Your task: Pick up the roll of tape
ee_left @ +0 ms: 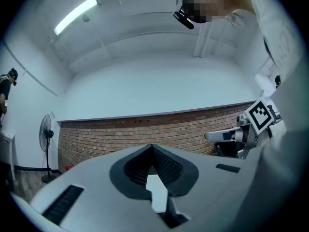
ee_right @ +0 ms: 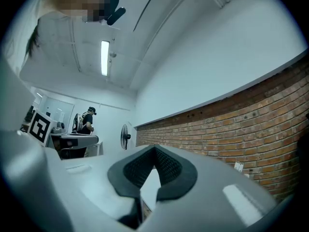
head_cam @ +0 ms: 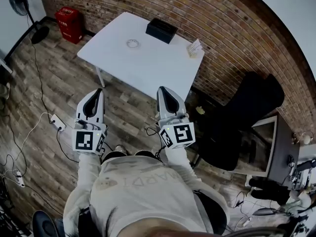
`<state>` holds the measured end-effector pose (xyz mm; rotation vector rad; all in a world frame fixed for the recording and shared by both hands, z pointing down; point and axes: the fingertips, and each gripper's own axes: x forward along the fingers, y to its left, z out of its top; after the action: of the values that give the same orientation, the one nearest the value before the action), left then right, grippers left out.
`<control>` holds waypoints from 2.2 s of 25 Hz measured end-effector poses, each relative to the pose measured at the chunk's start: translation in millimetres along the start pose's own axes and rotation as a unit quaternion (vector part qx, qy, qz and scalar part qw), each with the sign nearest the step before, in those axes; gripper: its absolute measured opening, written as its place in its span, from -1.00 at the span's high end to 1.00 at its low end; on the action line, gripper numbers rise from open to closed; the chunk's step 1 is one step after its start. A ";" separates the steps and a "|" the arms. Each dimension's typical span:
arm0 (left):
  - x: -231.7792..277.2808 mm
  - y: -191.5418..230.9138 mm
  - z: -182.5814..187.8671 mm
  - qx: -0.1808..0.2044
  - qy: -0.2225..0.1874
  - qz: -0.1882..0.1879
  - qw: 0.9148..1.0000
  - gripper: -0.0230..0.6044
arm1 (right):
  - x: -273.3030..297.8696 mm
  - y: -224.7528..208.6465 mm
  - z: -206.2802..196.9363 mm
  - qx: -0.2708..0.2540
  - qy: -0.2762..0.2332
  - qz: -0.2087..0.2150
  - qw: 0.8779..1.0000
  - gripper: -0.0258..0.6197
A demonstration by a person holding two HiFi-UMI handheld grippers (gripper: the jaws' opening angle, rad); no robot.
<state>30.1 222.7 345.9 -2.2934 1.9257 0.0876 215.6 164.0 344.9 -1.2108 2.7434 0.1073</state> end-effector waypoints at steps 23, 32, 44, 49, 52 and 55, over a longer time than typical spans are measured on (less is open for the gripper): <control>38.6 100.1 -26.2 -0.010 0.004 -0.018 1.000 0.91 | 95.1 26.3 -25.2 0.010 -0.001 -0.022 1.000 0.89; 68.9 124.5 -42.0 -0.020 0.008 -0.008 1.000 0.91 | 139.6 13.9 -38.5 0.008 0.007 -0.012 1.000 0.89; 150.6 181.0 -49.9 -0.014 0.003 0.018 1.000 0.91 | 246.8 -20.7 -47.9 0.015 -0.007 0.017 1.000 0.89; 194.7 195.3 -53.4 -0.012 0.004 0.021 1.000 0.91 | 286.3 -47.1 -52.8 0.019 -0.005 0.020 1.000 0.89; 221.3 199.0 -57.2 -0.009 0.006 0.018 1.000 0.91 | 306.8 -65.0 -57.4 0.024 -0.006 0.020 1.000 0.89; 246.5 202.3 -61.0 -0.006 0.005 0.016 1.000 0.91 | 325.5 -81.3 -62.8 0.028 -0.008 0.020 0.999 0.89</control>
<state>-128.4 -60.5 357.3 -2.2748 1.9732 0.0902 52.6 -135.7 355.1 -1.1360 2.7388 0.0439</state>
